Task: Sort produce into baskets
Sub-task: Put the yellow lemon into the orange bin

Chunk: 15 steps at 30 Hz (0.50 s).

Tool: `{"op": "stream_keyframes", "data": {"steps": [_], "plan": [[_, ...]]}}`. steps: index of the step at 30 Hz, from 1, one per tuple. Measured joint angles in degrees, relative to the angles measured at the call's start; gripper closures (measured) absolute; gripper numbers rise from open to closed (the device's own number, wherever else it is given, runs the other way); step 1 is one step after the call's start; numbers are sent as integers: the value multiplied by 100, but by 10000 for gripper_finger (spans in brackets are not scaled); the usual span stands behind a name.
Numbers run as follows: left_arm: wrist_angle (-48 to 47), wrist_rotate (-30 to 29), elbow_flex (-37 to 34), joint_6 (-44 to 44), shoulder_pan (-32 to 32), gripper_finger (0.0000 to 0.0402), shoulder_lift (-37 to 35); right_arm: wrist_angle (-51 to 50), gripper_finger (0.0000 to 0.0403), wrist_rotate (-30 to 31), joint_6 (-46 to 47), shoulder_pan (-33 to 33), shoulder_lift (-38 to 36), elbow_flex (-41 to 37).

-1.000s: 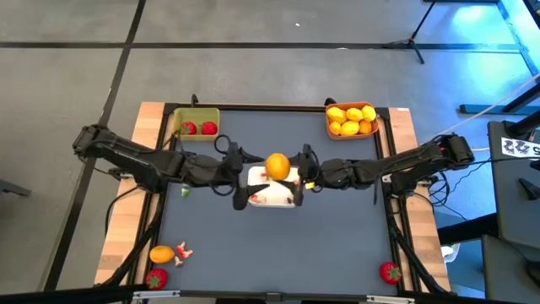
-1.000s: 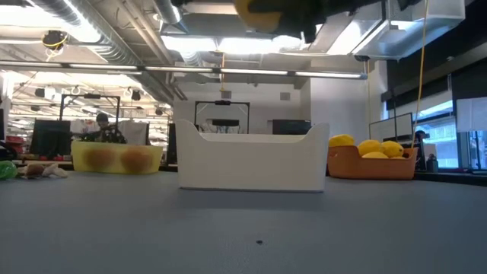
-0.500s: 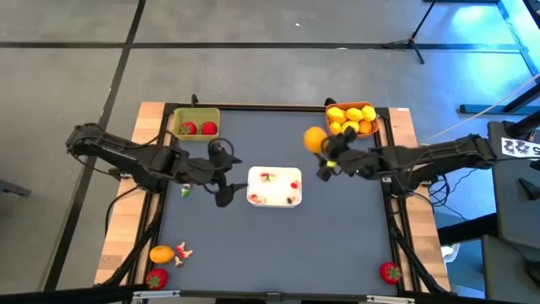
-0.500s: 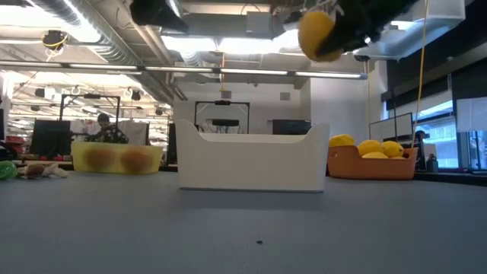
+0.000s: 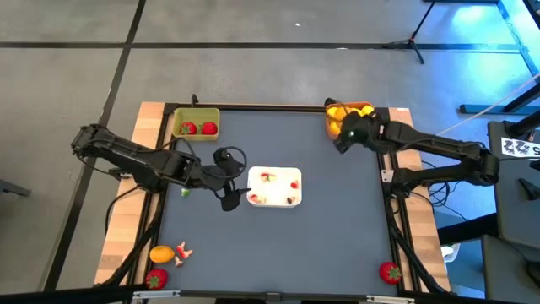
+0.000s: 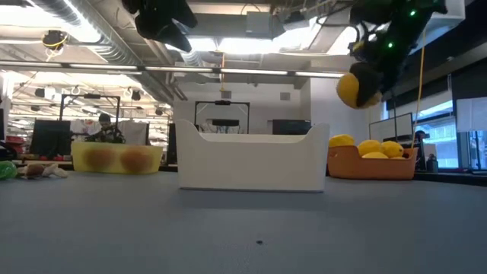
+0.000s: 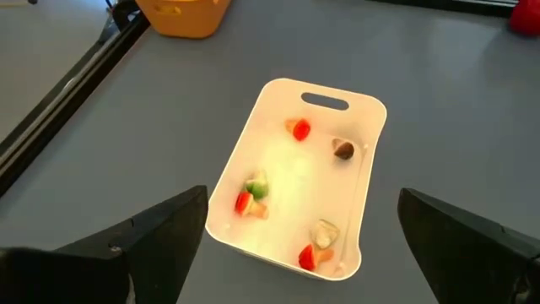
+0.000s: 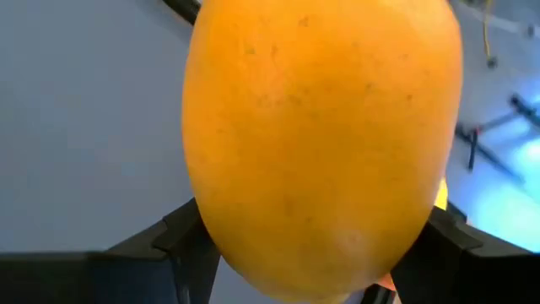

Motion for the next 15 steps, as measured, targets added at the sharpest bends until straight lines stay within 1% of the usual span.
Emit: {"op": "stream_keyframes", "data": {"steps": [7, 11, 15], "plan": [[3, -2, 0, 2, 0, 21, 33, 12, 139, -575, -3, -1087, 305, 2], [1, -2, 0, 2, 0, 21, 33, 46, 139, -871, -24, -1497, 602, 2], [2, -2, -16, 2, 0, 21, 33, -201, 139, -913, 1, -1792, 893, 2]]}}
